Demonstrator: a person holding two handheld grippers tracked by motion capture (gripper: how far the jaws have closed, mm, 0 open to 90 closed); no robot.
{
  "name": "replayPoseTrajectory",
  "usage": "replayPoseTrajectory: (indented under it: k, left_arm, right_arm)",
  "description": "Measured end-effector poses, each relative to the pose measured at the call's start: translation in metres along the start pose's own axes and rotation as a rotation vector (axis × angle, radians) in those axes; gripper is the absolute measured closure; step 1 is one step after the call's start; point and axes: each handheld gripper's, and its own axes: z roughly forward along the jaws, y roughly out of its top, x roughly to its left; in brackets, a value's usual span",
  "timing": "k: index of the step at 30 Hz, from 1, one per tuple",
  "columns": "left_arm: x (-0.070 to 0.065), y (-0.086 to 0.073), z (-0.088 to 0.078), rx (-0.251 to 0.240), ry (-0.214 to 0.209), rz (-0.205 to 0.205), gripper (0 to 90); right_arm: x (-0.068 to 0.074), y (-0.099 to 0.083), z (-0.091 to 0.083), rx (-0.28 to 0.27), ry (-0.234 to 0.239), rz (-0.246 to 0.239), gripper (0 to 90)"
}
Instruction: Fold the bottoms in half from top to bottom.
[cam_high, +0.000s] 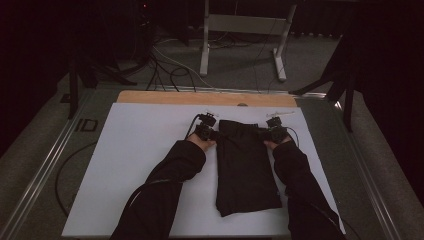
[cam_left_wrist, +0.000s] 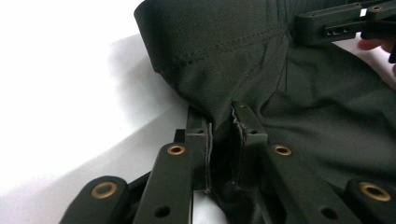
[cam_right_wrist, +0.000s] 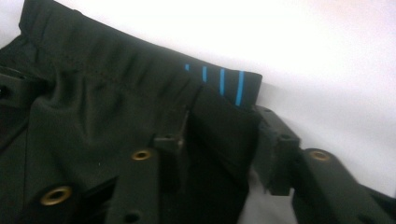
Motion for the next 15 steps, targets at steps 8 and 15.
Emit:
replayPoseTrajectory:
  k: [8, 15]
  left_arm:
    - [-0.0016, -0.0002, -0.0005, 0.002, 0.013, 0.014, 82.4]
    - [-0.0015, -0.0007, -0.0002, -0.002, 0.015, 0.011, 82.5]
  right_arm:
    - [0.0019, 0.0003, -0.0029, 0.010, -0.014, -0.036, 80.2]
    - [0.0046, 0.0030, -0.0004, 0.001, -0.051, -0.057, 75.9]
